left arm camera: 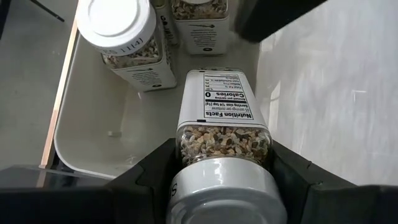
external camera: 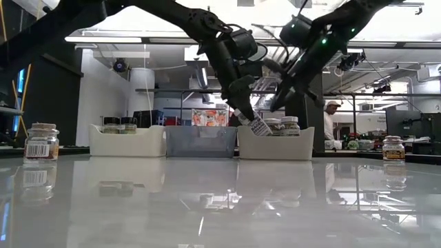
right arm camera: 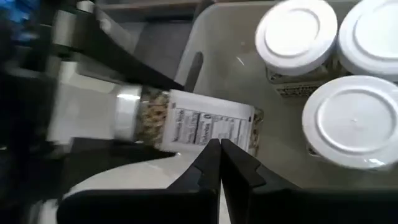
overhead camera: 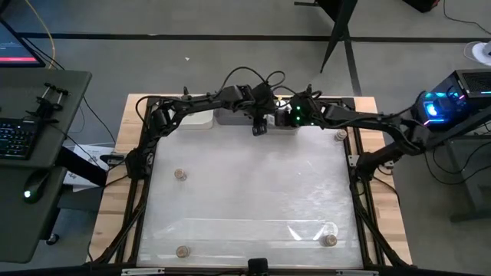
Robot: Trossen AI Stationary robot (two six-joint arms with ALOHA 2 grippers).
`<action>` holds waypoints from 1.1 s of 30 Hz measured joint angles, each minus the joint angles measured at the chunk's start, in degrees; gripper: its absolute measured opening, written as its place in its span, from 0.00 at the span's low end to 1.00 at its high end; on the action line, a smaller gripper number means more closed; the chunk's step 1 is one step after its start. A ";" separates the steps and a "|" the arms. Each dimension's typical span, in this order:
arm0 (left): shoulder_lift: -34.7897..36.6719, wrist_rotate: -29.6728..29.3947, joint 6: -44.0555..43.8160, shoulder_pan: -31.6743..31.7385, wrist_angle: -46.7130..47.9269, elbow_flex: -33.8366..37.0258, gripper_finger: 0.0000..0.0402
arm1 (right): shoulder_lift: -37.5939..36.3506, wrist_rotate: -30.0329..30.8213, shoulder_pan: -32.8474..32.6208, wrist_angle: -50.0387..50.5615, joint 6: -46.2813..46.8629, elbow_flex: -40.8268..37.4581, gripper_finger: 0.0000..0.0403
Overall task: Sort spices by type
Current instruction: Put the white seasoning bottle into the gray bin
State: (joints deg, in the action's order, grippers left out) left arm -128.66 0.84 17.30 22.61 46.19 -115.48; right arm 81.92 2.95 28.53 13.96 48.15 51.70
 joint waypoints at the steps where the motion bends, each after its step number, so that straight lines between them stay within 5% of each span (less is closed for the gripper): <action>1: 0.00 0.02 0.00 0.00 0.00 0.00 0.42 | 0.75 -0.09 0.01 -0.50 0.05 -0.02 0.01; 33: 0.04 1.15 -0.71 -0.01 -6.64 3.12 0.48 | 6.29 -1.04 0.36 -3.01 -1.93 -0.02 0.00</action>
State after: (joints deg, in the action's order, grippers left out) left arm -128.62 1.99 16.58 22.60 39.56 -112.36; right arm 88.20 1.91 28.89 10.95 46.22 51.68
